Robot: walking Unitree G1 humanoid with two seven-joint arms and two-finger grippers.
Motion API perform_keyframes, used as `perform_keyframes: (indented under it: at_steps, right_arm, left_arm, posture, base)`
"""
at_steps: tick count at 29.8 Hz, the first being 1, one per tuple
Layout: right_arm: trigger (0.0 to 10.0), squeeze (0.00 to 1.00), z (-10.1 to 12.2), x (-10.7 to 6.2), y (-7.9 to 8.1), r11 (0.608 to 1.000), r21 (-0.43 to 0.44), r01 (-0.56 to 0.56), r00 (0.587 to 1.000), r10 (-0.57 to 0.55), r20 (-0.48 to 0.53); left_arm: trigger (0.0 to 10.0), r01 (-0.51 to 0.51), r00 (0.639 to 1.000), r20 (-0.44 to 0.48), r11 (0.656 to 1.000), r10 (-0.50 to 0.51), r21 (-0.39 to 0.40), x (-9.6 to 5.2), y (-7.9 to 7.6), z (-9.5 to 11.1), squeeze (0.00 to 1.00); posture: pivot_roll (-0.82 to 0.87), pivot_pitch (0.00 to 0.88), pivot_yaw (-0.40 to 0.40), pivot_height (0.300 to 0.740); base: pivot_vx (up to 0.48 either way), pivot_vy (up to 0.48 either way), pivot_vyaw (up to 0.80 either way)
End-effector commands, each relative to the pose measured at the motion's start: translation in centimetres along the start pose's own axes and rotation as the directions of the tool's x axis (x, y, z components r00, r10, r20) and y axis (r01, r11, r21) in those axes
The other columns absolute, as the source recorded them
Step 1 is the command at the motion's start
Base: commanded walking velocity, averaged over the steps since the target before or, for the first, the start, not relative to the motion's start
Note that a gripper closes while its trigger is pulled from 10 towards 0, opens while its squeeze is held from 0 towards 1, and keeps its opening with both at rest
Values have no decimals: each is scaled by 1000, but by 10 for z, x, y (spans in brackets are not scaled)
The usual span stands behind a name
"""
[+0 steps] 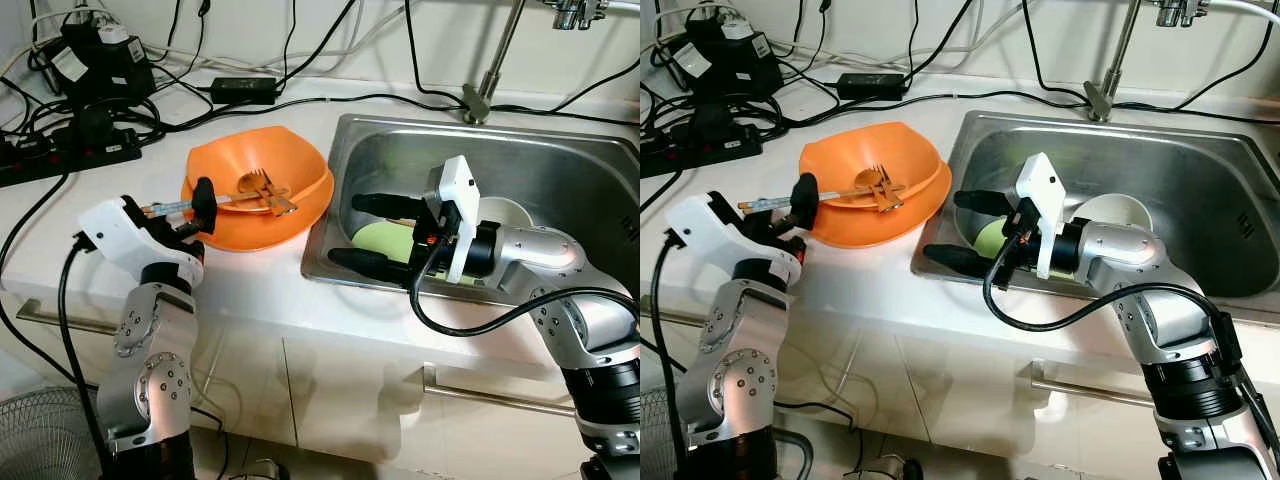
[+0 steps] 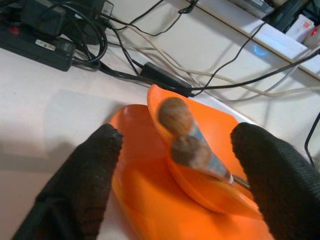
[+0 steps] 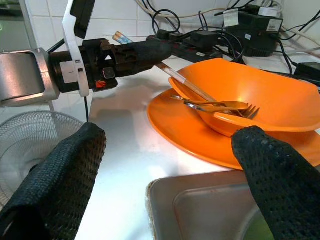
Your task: Kitchen organization
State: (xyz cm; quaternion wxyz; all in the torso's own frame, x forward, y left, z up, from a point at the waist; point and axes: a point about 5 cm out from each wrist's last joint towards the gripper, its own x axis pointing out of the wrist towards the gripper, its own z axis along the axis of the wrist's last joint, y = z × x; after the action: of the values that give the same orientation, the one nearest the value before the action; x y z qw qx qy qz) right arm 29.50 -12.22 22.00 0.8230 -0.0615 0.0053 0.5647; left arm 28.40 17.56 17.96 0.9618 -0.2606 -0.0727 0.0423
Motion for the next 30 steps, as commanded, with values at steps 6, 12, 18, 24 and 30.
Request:
perform_keyframes:
  at_steps: [6,12,18,24,30]
  right_arm:
    - [10000,0,2,1,3,1000,-18,-11,1000,11,2]
    - [10000,0,1,2,3,1000,-24,-10,1000,10,-2]
    - [10000,0,1,2,3,1000,-25,-8,1000,8,-3]
    - [10000,0,0,2,2,1000,-27,-6,1000,6,-4]
    - [10000,0,0,2,2,1000,-29,-5,1000,5,-3]
  left_arm:
    - [0,-19,1000,-4,996,19,-86,3,-2,0,0]
    - [0,-17,1000,4,985,18,-172,3,-4,2,0]
    - [0,-30,1000,-2,978,30,-207,3,-6,6,0]
    - [0,-54,999,-1,972,55,-229,4,-3,13,0]
    - [0,-72,997,-1,960,75,-271,4,-2,16,0]
  posture:
    - [0,43,64,740]
    - [0,41,66,740]
    - [-2,40,67,740]
    - [2,40,67,740]
    - [6,36,69,740]
  base:
    - [0,0,0]
    - [0,0,0]
    - [0,0,0]
    - [0,0,0]
    - [0,0,0]
